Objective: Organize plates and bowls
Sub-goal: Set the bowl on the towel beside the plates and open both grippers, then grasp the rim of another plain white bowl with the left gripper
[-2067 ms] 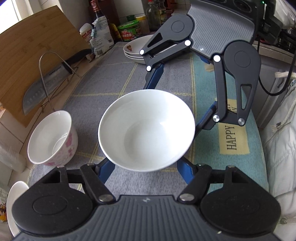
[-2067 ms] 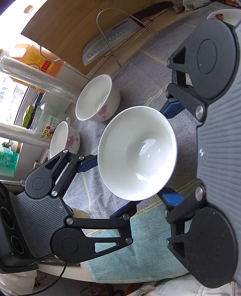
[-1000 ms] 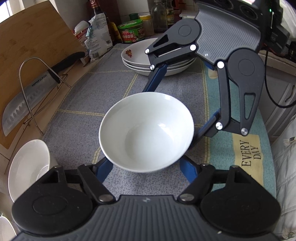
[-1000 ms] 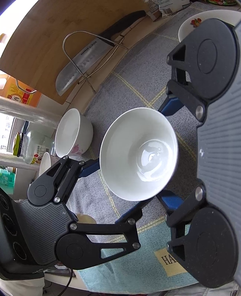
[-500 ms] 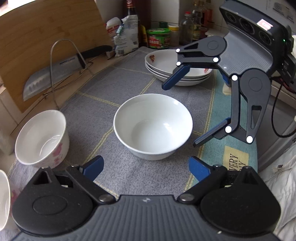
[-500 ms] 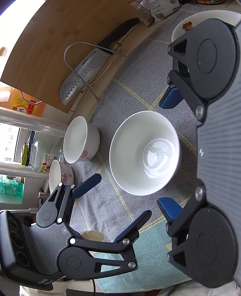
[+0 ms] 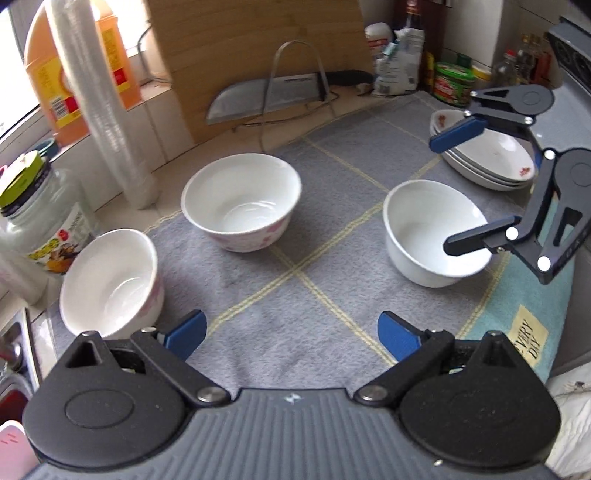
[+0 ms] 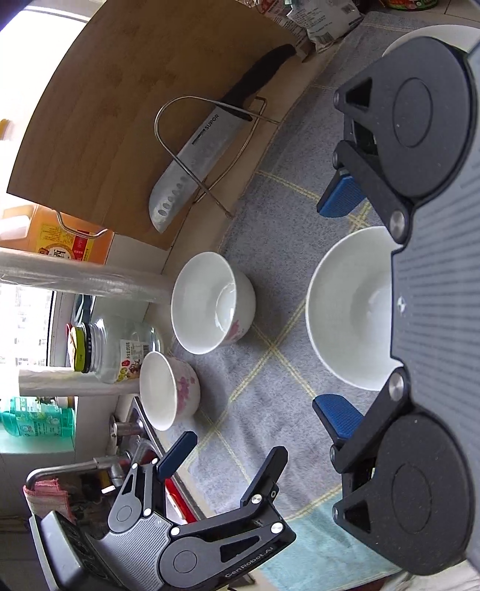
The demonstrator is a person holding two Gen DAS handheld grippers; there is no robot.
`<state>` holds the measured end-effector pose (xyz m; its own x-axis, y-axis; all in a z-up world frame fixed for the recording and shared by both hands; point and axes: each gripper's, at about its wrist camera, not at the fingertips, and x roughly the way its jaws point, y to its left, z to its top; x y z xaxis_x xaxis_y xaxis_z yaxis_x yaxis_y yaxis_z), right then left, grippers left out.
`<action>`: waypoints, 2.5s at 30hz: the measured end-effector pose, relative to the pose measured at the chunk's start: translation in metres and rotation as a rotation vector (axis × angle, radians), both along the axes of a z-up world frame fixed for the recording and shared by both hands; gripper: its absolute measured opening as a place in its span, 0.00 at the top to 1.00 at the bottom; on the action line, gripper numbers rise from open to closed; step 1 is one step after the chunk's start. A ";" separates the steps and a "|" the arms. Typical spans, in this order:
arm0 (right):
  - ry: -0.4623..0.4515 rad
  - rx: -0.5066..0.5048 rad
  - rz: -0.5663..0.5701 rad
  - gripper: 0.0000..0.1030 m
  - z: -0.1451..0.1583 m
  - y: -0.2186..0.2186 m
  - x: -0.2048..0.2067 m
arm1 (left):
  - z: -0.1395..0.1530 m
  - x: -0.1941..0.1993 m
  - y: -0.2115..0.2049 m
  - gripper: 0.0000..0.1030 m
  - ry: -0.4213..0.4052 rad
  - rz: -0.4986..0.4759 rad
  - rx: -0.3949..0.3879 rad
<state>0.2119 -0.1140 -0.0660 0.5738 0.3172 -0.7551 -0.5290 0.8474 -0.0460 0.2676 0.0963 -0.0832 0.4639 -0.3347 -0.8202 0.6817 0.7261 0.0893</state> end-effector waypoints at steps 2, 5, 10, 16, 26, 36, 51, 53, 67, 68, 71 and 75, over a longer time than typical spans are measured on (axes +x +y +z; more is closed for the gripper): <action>-0.007 0.007 -0.016 0.00 0.004 0.008 0.009 | 0.008 0.011 0.005 0.04 -0.024 0.064 -0.009; -0.032 -0.007 -0.014 0.00 0.006 0.023 0.021 | 0.018 0.030 0.011 0.04 -0.051 0.123 -0.037; -0.045 -0.035 -0.020 0.00 -0.001 0.042 0.039 | 0.024 0.063 0.007 0.04 -0.042 0.147 -0.068; -0.024 -0.062 -0.041 0.00 -0.015 0.052 0.056 | 0.016 0.098 -0.011 0.04 0.044 0.130 -0.100; 0.004 -0.064 -0.038 0.00 -0.036 0.054 0.080 | -0.004 0.154 -0.042 0.16 0.124 0.078 -0.039; 0.023 -0.054 0.010 0.01 -0.046 0.062 0.098 | -0.024 0.185 -0.046 0.25 0.215 0.061 -0.046; 0.032 -0.066 0.026 0.17 -0.053 0.068 0.111 | -0.031 0.194 -0.041 0.44 0.268 0.066 -0.067; 0.031 -0.066 0.025 0.17 -0.053 0.068 0.111 | -0.032 0.195 -0.040 0.44 0.274 0.063 -0.064; 0.042 -0.053 0.010 0.17 -0.053 0.068 0.115 | -0.031 0.194 -0.043 0.49 0.294 0.047 -0.075; 0.042 -0.052 0.008 0.17 -0.053 0.068 0.115 | -0.031 0.193 -0.043 0.49 0.294 0.047 -0.074; 0.048 -0.042 0.005 0.18 -0.052 0.067 0.115 | -0.031 0.192 -0.043 0.49 0.291 0.046 -0.075; 0.050 -0.034 0.007 0.18 -0.051 0.067 0.114 | -0.030 0.192 -0.041 0.49 0.291 0.044 -0.076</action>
